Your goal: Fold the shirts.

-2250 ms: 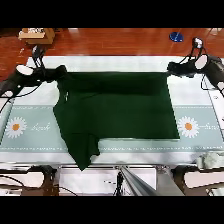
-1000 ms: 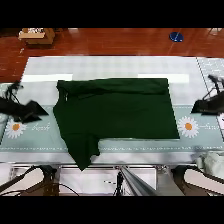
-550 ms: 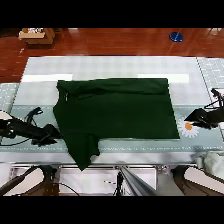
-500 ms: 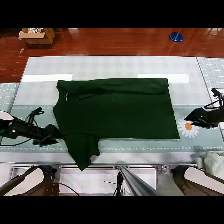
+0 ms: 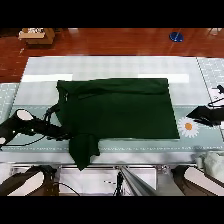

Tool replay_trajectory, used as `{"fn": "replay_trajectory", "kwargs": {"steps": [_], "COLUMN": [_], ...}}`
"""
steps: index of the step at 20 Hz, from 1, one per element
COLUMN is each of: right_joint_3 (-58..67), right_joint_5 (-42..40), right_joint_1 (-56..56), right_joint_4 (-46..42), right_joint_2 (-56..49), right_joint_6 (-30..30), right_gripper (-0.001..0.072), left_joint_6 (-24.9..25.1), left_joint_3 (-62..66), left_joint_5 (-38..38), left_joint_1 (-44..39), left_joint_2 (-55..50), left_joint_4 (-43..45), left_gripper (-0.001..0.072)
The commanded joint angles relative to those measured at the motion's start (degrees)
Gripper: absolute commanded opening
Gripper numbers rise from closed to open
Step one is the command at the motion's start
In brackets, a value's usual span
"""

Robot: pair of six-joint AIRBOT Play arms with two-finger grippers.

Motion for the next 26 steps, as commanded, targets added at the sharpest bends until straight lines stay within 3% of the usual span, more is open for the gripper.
{"fn": "replay_trajectory", "kwargs": {"steps": [1, 9, 11, 12, 20, 21, 23, 25, 26], "right_joint_3": [-2.3, -14.5, -15.9, -16.3, -19.0, -19.7, -20.2, -20.1, -20.1], "right_joint_5": [-0.4, -7.8, -7.3, -6.7, -2.0, -1.7, -1.6, -1.6, -1.6], "right_joint_1": [-1.8, -5.7, -5.7, -5.7, -5.7, -5.7, -5.7, -5.7, -5.7], "right_joint_4": [-3.9, 4.1, 4.6, 4.7, 6.0, 6.0, 6.2, 9.7, 12.4], "right_joint_2": [0.3, 0.2, -0.3, -0.7, -4.1, -4.1, -4.1, -4.1, -4.1], "right_joint_6": [2.4, 2.8, 2.4, 2.0, 0.5, -0.5, -2.1, -4.8, -6.2], "right_gripper": [0.0579, 0.0578, 0.0568, 0.0526, 0.0513, 0.0490, 0.0357, 0.0168, 0.0113], "left_joint_6": [0.1, 0.1, 0.1, 0.1, 0.1, 0.1, 0.1, 0.1, 0.1], "left_joint_3": [-0.1, -0.1, -0.1, -0.1, -0.1, -0.1, 0.0, 0.0, 0.1], "left_joint_5": [-0.6, -1.7, -1.7, -1.6, -1.5, -1.5, -1.5, -1.2, -0.9], "left_joint_1": [0.1, 0.9, 0.9, 0.9, 0.9, 0.9, 0.9, 0.9, 0.9], "left_joint_2": [0.0, 0.1, 0.1, 0.1, 0.1, 0.1, 0.1, 0.1, 0.1], "left_joint_4": [-0.1, -0.2, -0.2, -0.2, -0.2, -0.2, -0.2, -0.2, -0.2], "left_gripper": [0.0033, 0.0033, 0.0034, 0.0034, 0.0034, 0.0034, 0.0033, 0.0034, 0.0034]}}
